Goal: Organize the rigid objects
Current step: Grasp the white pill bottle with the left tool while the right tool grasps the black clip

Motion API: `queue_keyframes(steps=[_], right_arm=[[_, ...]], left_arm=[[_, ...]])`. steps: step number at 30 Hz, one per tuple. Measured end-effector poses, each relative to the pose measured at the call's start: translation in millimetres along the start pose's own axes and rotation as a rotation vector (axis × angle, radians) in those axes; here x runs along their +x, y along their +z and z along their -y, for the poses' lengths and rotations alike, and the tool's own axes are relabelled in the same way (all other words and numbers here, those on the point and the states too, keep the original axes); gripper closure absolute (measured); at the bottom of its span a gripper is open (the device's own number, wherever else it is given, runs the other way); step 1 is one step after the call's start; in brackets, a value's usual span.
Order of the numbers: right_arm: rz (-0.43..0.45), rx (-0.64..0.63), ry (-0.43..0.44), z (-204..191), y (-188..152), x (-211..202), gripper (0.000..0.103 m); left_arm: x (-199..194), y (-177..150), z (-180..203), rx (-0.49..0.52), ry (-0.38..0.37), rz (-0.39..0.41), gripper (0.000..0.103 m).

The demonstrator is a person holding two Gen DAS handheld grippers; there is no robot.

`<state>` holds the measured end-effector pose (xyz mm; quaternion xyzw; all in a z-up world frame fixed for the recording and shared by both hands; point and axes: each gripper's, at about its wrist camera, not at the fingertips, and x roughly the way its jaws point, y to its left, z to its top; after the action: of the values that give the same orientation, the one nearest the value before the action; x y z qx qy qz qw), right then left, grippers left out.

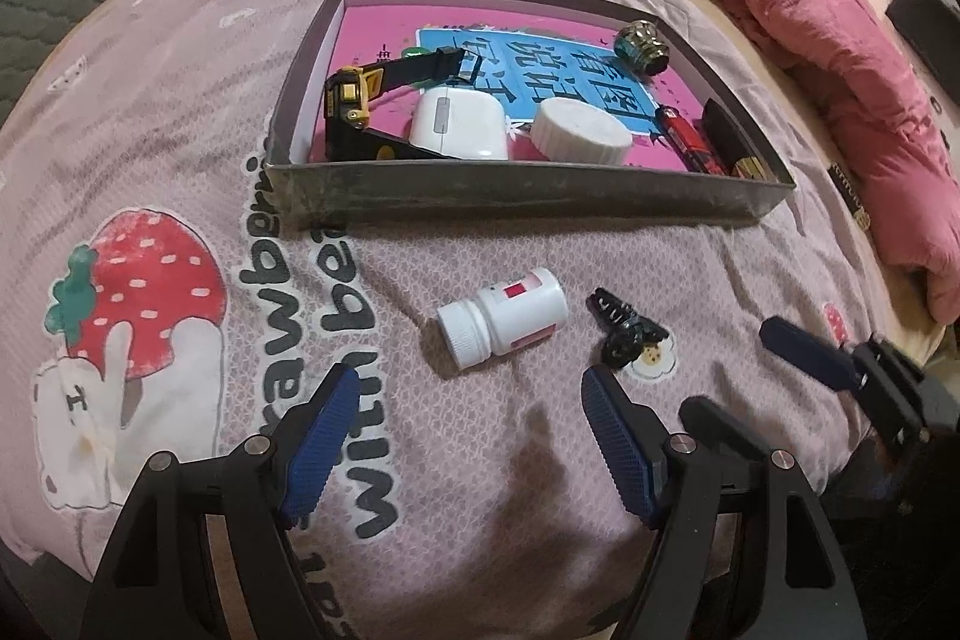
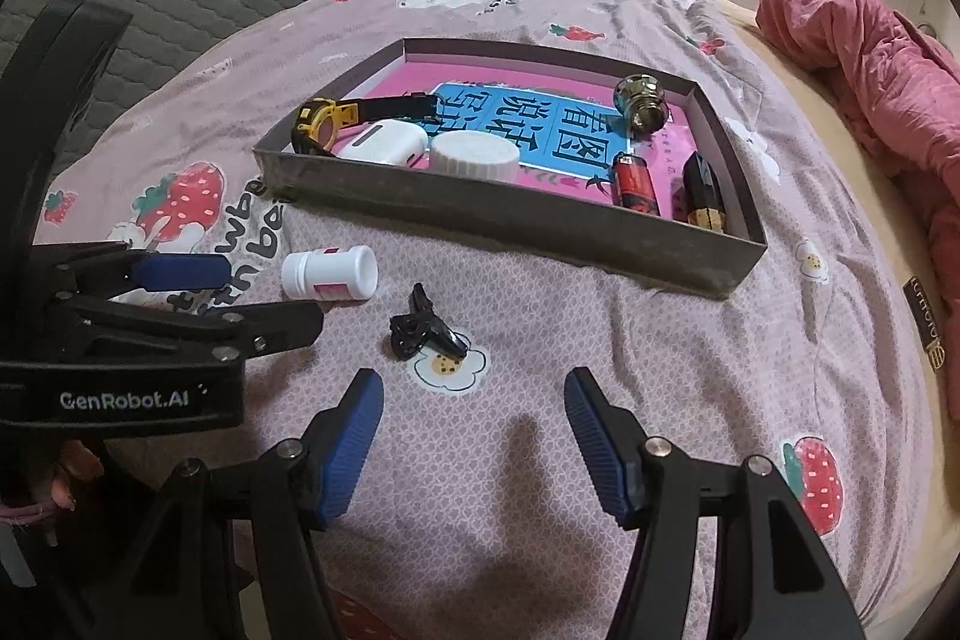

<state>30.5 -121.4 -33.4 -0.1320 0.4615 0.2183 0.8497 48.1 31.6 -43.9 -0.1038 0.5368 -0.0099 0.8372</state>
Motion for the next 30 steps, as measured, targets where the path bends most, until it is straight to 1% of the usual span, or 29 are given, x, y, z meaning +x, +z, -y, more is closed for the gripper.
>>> queue_keyframes(steps=[7,14,19,23,28,30], right_arm=[[-0.009,0.000,0.012,-0.7,0.1,5.4,0.041],[-0.010,-0.018,0.028,-3.3,2.4,13.3,0.041],[0.001,-0.020,0.030,-0.8,6.6,16.7,0.041],[0.001,-0.015,0.032,2.0,9.2,20.9,0.041],[-0.002,-0.039,0.054,-1.4,10.9,27.5,0.041],[0.004,-0.067,0.066,-5.4,11.8,29.2,0.041]], left_arm=[[5.6,7.9,2.1,-0.062,-0.014,-0.007,0.025],[13.9,14.3,1.2,-0.121,-0.006,-0.022,0.025],[20.6,18.1,-5.8,-0.195,-0.002,-0.040,0.025],[23.6,21.5,-6.5,-0.226,-0.007,-0.047,0.025],[27.7,25.2,-6.6,-0.258,0.002,-0.062,0.025],[29.5,27.2,-5.9,-0.266,0.004,-0.068,0.025]])
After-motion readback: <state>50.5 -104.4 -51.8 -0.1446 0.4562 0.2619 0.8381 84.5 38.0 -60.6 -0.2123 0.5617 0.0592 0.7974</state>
